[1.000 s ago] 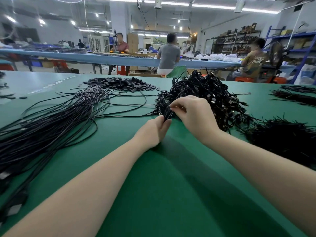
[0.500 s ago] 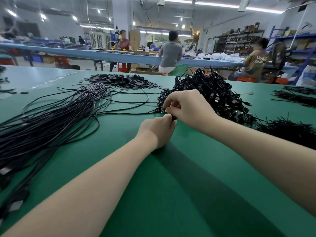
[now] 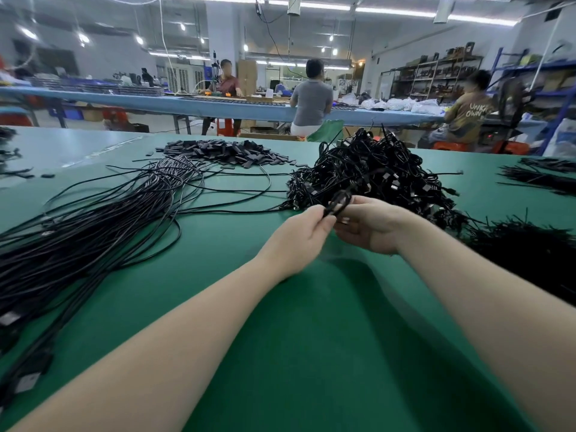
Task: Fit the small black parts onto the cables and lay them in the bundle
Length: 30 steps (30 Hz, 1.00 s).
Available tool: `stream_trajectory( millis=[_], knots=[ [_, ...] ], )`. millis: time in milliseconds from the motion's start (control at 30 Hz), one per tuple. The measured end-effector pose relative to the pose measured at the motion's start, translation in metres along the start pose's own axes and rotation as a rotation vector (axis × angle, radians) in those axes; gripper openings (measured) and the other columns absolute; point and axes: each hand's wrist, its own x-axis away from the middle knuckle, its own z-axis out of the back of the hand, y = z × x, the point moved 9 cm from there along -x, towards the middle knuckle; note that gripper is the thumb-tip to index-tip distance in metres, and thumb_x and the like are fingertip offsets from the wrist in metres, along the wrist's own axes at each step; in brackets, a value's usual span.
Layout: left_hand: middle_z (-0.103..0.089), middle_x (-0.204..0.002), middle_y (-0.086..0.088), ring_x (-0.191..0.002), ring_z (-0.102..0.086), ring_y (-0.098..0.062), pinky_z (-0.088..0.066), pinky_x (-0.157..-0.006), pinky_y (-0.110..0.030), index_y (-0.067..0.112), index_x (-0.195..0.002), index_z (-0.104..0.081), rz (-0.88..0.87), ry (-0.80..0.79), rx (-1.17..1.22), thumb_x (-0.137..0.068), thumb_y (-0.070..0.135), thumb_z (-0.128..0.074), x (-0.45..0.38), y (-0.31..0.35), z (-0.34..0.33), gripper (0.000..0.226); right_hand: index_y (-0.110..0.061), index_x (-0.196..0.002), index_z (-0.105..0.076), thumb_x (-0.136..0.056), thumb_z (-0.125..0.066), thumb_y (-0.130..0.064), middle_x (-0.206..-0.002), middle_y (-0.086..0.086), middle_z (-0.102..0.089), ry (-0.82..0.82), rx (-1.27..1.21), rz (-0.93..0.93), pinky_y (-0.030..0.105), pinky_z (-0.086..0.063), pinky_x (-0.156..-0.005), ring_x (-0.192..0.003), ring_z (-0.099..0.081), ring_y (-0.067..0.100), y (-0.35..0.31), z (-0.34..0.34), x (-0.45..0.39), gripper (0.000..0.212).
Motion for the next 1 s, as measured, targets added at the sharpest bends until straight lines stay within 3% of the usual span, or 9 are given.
stream_trajectory(
  millis=[133, 300, 400, 533, 667, 767, 1000],
  knots=[
    [-0.041, -0.067, 0.003, -0.061, -0.036, -0.015, -0.031, -0.06, -0.032, 0.016, -0.078, -0.043, 0.281, 0.053, 0.437, -0.103, 0.025, -0.039, -0.004, -0.032, -0.003, 0.027, -0.019, -0.077, -0.043, -0.086, -0.067, -0.002, -0.058, -0.001, -0.066, 0.186, -0.367, 0.141, 0.022, -0.055, -0.053, -0.054, -0.064, 0.012, 0.02, -0.012, -0.008, 0.031],
    [-0.043, -0.061, 0.005, -0.048, -0.038, -0.005, -0.034, -0.051, -0.021, 0.022, -0.097, -0.04, 0.372, 0.093, 0.495, -0.102, 0.024, -0.043, -0.007, -0.044, -0.001, 0.005, -0.018, -0.076, -0.042, -0.085, -0.068, -0.001, -0.064, 0.001, -0.062, 0.344, -0.392, 0.303, 0.021, -0.053, -0.051, -0.053, -0.062, 0.011, 0.024, -0.006, -0.006, 0.031],
    [-0.04, -0.059, 0.005, -0.047, -0.035, -0.006, -0.032, -0.046, -0.017, 0.023, -0.104, -0.038, 0.382, 0.067, 0.531, -0.102, 0.023, -0.042, -0.008, -0.044, -0.003, 0.005, -0.015, -0.079, -0.049, -0.087, -0.065, -0.002, -0.067, 0.001, -0.062, 0.317, -0.37, 0.312, 0.022, -0.053, -0.054, -0.052, -0.062, 0.009, 0.022, -0.007, -0.005, 0.023],
    [-0.037, -0.068, 0.002, -0.049, -0.034, -0.003, -0.029, -0.044, -0.014, 0.013, -0.11, -0.039, 0.414, 0.057, 0.64, -0.103, 0.02, -0.039, -0.007, -0.042, -0.001, 0.009, -0.012, -0.09, -0.062, -0.089, -0.064, -0.008, -0.073, 0.001, -0.066, 0.161, -0.344, 0.253, 0.02, -0.052, -0.055, -0.055, -0.061, 0.01, 0.021, -0.015, -0.007, 0.005],
    [-0.031, -0.065, 0.003, -0.043, -0.032, -0.001, -0.027, -0.043, -0.013, 0.016, -0.097, -0.04, 0.484, 0.011, 0.791, -0.105, 0.022, -0.036, -0.005, -0.043, 0.002, 0.011, -0.009, -0.088, -0.065, -0.087, -0.068, -0.018, -0.066, -0.001, -0.066, 0.082, -0.232, 0.215, 0.019, -0.052, -0.055, -0.055, -0.061, 0.009, 0.02, -0.02, -0.006, 0.01],
    [-0.033, -0.061, 0.005, -0.044, -0.03, -0.004, -0.027, -0.046, -0.015, 0.018, -0.093, -0.039, 0.525, -0.068, 0.837, -0.105, 0.027, -0.036, -0.001, -0.042, 0.001, 0.015, -0.009, -0.085, -0.066, -0.088, -0.066, -0.015, -0.065, -0.001, -0.065, 0.027, -0.137, 0.22, 0.018, -0.051, -0.054, -0.053, -0.06, 0.007, 0.019, -0.025, -0.003, 0.007],
    [-0.034, -0.054, 0.01, -0.044, -0.028, -0.006, -0.027, -0.049, -0.019, 0.021, -0.092, -0.039, 0.558, -0.143, 0.882, -0.105, 0.032, -0.035, 0.002, -0.042, -0.002, 0.017, -0.012, -0.081, -0.068, -0.088, -0.067, -0.012, -0.064, -0.003, -0.065, 0.117, 0.079, 0.395, 0.018, -0.047, -0.055, -0.056, -0.057, 0.007, 0.007, -0.023, 0.002, 0.007]
  ],
)
